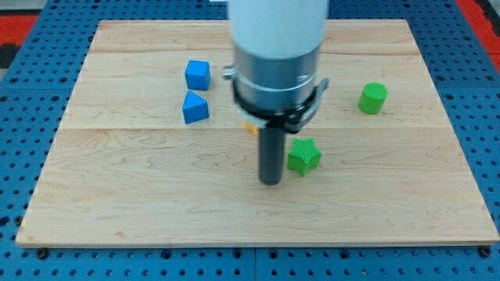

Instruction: Push the yellow hexagon to the center of the board

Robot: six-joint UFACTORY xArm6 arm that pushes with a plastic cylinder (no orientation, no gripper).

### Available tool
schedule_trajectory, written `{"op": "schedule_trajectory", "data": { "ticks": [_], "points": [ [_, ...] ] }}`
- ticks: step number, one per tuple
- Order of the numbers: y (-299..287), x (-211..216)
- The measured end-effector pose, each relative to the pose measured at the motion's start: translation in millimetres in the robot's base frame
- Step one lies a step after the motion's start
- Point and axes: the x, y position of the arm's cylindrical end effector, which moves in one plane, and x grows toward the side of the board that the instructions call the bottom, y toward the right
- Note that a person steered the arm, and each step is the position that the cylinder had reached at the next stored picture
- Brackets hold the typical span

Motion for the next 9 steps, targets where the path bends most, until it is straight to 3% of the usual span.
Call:
{"op": "schedule_trajectory", "data": {
  "ticks": [1,2,3,4,5,6,7,9],
  "points": [
    [58.4,-30.5],
    [73.0,-77.2],
    [95.7,-95.8],
    [11.6,-120.5],
    [41.9,-178.5],
    [119.8,-209.9],
    [88.4,-258.6],
    [-27.5,-254.9]
  ]
}}
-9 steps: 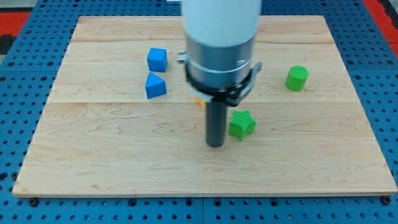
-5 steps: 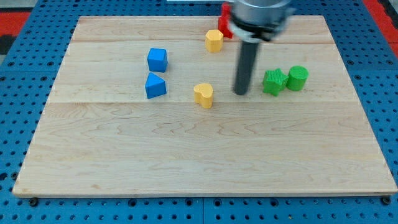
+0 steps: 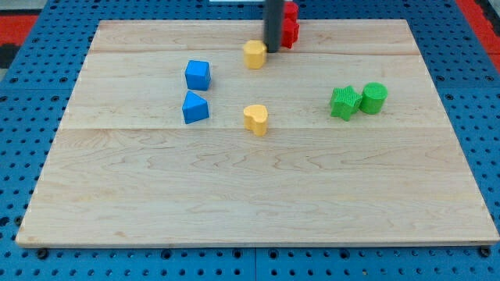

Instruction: Push the yellow hexagon to the center of the board

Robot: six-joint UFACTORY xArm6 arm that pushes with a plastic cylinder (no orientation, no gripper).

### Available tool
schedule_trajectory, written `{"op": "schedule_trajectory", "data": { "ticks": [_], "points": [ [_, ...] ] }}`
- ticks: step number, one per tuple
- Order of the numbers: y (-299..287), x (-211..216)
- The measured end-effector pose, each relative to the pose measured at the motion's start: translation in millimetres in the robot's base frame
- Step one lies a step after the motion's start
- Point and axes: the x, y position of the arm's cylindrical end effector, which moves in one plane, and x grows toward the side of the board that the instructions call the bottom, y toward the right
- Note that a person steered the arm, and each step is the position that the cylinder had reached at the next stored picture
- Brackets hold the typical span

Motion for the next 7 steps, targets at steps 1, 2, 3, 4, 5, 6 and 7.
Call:
{"op": "schedule_trajectory", "data": {
  "ticks": [1,2,3,4,5,6,7],
  "points": [
    [-17.6,36.4],
    [-22.5,19.9],
    [-42.7,-10.0],
    [-53.4,34.5],
    [-37.0,75.5],
    [-33.1,19.7],
    [-105.5,19.7]
  ]
}}
